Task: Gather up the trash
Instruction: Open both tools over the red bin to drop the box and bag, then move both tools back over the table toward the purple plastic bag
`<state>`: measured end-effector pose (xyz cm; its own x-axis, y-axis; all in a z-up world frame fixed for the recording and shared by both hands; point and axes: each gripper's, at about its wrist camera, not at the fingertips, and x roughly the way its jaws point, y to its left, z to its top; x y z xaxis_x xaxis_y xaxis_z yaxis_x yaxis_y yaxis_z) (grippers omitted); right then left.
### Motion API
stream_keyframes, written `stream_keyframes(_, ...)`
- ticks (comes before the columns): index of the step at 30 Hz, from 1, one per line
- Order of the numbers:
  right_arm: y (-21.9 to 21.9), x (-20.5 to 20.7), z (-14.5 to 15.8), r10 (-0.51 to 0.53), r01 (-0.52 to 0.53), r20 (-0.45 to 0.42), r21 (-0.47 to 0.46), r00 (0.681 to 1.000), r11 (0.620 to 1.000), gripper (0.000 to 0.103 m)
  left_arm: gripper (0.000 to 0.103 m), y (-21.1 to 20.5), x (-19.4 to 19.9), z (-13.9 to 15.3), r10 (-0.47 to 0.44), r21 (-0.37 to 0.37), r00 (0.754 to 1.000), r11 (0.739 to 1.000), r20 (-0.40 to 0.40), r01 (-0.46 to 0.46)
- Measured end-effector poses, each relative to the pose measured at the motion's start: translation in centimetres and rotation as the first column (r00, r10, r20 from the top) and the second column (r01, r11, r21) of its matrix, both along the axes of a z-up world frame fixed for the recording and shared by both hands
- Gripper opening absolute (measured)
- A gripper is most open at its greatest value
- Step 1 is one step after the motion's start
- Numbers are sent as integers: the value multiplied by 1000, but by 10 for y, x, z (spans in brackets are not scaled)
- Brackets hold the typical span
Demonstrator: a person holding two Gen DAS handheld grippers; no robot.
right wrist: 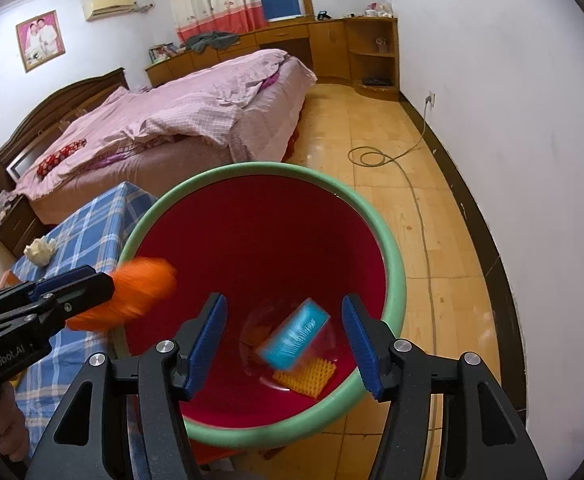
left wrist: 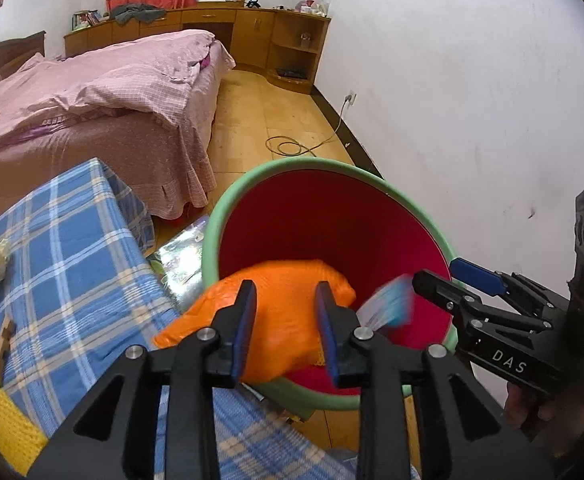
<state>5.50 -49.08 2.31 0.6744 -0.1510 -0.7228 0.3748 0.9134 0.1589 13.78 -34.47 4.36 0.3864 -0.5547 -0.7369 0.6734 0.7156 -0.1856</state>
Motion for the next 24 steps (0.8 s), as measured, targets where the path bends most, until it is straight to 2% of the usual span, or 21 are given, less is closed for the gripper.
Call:
stream_keyframes(12, 5, -9, 7, 12, -13, 36, 27, 999, 1000, 63, 31, 13, -7, 10, 19, -9, 1000, 1000, 6, -19)
stream_keyframes(24, 50, -23, 24, 78, -82, 89, 48, 993, 995, 63, 31, 81, -18, 20, 137, -11, 991, 991, 3, -137)
